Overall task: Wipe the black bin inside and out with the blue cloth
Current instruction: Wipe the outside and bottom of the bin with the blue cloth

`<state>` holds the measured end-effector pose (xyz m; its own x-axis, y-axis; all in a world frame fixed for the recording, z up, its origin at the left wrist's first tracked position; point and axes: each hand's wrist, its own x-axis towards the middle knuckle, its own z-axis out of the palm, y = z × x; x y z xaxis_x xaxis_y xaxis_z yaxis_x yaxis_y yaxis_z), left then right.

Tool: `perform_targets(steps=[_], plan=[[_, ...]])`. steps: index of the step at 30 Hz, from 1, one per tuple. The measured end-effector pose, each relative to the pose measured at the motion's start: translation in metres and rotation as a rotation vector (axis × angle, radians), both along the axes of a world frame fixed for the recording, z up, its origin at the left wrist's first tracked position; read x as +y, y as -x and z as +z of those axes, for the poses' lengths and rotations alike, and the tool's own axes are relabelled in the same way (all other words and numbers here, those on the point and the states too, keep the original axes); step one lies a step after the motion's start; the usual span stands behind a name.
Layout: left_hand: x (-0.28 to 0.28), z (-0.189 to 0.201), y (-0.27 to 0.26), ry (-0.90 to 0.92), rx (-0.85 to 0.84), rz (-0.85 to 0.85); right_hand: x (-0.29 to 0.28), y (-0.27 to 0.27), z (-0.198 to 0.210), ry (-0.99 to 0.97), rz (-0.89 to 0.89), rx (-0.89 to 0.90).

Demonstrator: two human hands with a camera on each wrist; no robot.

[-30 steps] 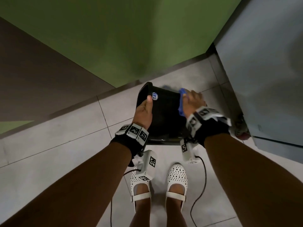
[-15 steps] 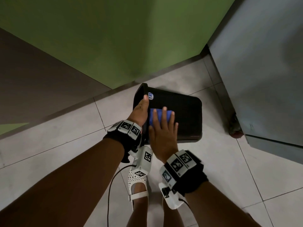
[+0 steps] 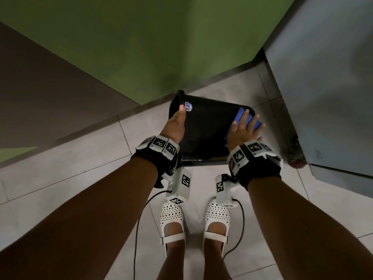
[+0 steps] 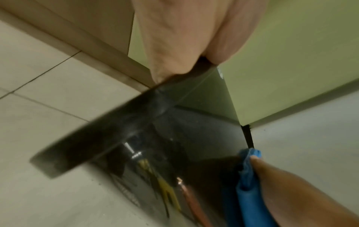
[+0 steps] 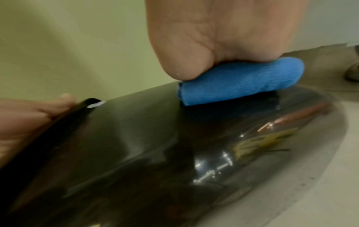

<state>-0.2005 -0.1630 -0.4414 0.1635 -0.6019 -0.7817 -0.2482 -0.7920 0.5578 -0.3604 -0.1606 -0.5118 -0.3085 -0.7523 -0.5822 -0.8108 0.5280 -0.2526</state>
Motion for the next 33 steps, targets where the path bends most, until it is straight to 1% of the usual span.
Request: perform_targets(steps=[1, 3, 5, 7, 8, 9, 10, 11, 13, 15, 17, 18, 20, 22, 23, 25, 27, 29, 31, 33], plan=[[-0.002, 0.0, 0.002, 0.012, 0.029, 0.014, 0.003, -0.008, 0.005, 0.0, 0.034, -0.001], [-0.005, 0.001, 0.006, 0.013, 0.067, 0.036, 0.014, -0.026, 0.02, 0.062, 0.187, -0.018], [-0.008, 0.001, 0.008, -0.009, 0.103, 0.04, 0.03, -0.049, 0.036, 0.08, 0.345, -0.089], [-0.007, -0.012, 0.007, -0.018, 0.16, 0.077, 0.041, -0.065, 0.045, 0.062, 0.47, -0.167], [-0.005, -0.023, 0.004, -0.023, 0.165, 0.09, 0.042, -0.068, 0.047, 0.066, 0.509, -0.185], [-0.004, -0.023, 0.003, -0.02, 0.153, 0.087, 0.042, -0.066, 0.046, 0.083, 0.532, -0.187], [-0.003, -0.031, 0.001, -0.028, 0.154, 0.093, 0.039, -0.062, 0.042, 0.106, 0.535, -0.176], [-0.003, -0.019, 0.002, -0.009, 0.138, 0.066, 0.035, -0.057, 0.036, 0.113, 0.516, -0.166], [-0.004, -0.008, 0.002, 0.02, 0.119, 0.045, 0.021, -0.041, 0.023, 0.073, 0.389, -0.161], [-0.005, -0.008, 0.0, 0.017, 0.08, 0.026, 0.009, -0.02, 0.011, 0.055, 0.22, -0.126], [-0.005, -0.012, -0.001, 0.038, 0.069, 0.041, 0.0, 0.002, -0.001, 0.066, 0.099, -0.089], [-0.006, -0.014, -0.001, 0.049, 0.083, 0.046, -0.004, 0.011, -0.007, 0.049, 0.045, -0.092], [-0.007, -0.014, 0.002, 0.059, 0.041, 0.023, -0.01, 0.022, -0.018, -0.006, -0.035, -0.061], [-0.006, -0.016, 0.005, 0.093, 0.038, 0.039, -0.01, 0.018, -0.018, -0.03, -0.096, -0.003], [-0.005, -0.017, 0.007, 0.117, 0.029, 0.043, -0.008, 0.012, -0.013, -0.017, -0.084, -0.004], [-0.006, -0.017, 0.012, 0.164, -0.005, 0.019, -0.004, -0.007, 0.003, 0.061, 0.043, -0.054], [-0.006, -0.017, 0.017, 0.216, -0.034, 0.009, -0.006, -0.025, 0.021, 0.107, 0.21, -0.17], [-0.006, -0.017, 0.022, 0.298, -0.028, -0.014, -0.014, -0.039, 0.035, 0.151, 0.347, -0.271], [-0.004, -0.017, 0.027, 0.366, 0.003, -0.017, -0.022, -0.041, 0.04, 0.196, 0.424, -0.323], [-0.002, -0.02, 0.029, 0.407, -0.005, 0.004, -0.03, -0.035, 0.031, 0.249, 0.458, -0.317]])
